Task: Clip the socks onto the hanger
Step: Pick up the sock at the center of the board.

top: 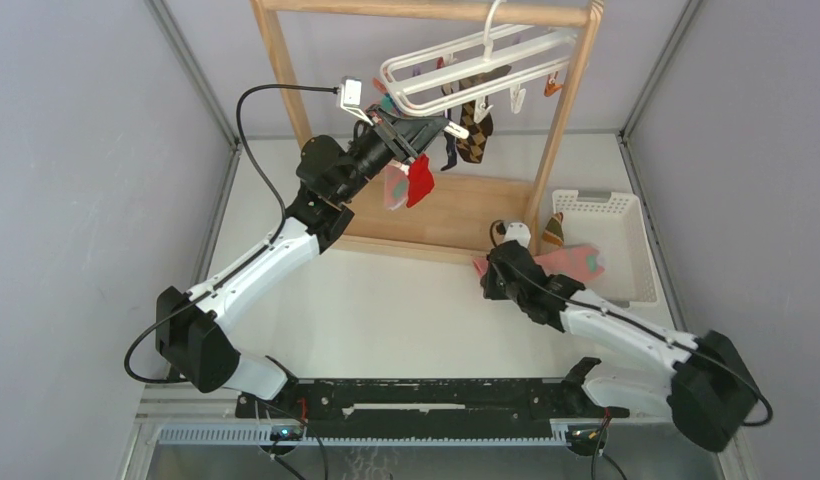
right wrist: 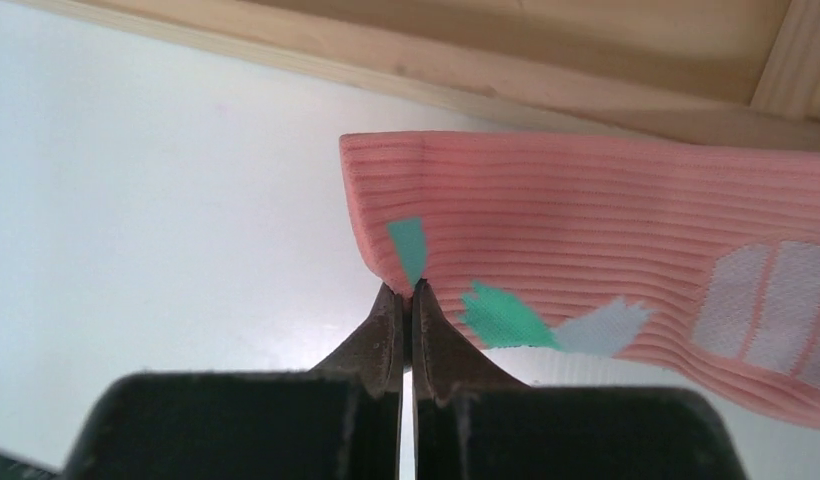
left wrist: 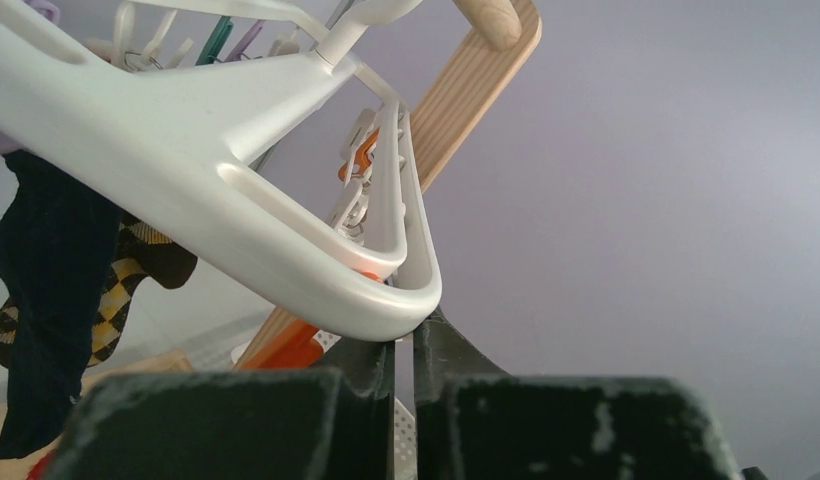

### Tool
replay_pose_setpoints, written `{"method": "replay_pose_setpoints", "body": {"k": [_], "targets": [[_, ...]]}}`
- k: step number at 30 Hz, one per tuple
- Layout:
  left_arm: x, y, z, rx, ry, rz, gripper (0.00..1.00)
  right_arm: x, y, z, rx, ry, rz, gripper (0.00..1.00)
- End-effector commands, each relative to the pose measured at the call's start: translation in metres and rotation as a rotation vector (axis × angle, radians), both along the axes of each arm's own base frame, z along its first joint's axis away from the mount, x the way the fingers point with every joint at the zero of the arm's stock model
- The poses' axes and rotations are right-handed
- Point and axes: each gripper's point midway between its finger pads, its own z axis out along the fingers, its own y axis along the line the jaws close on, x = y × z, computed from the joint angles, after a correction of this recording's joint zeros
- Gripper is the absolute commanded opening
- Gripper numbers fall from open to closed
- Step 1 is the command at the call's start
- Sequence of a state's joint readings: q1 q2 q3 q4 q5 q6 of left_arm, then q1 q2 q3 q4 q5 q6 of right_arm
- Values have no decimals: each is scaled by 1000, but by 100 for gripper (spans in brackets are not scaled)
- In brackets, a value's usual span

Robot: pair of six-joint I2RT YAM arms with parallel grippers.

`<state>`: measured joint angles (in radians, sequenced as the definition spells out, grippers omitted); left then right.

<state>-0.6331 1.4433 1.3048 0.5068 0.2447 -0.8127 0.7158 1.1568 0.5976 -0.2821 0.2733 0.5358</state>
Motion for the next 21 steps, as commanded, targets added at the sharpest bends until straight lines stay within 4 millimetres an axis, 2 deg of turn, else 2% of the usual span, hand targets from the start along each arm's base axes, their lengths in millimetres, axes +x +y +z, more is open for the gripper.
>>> {"method": "replay_pose_setpoints", "body": {"k": [1, 6, 15, 21], "targets": [[-19, -9, -3, 17, 10, -98, 0, -2, 12, 57, 89, -97, 92, 0], [-20, -9, -2, 15, 8, -102, 0, -4, 20, 101, 144, -162, 145, 0], [-20, -11, -3, 15, -3, -116, 0, 15, 52, 196, 241, -313, 265, 0], [-18, -15, -6, 14, 5, -125, 0, 42, 44, 241, 250, -408, 239, 0]]}}
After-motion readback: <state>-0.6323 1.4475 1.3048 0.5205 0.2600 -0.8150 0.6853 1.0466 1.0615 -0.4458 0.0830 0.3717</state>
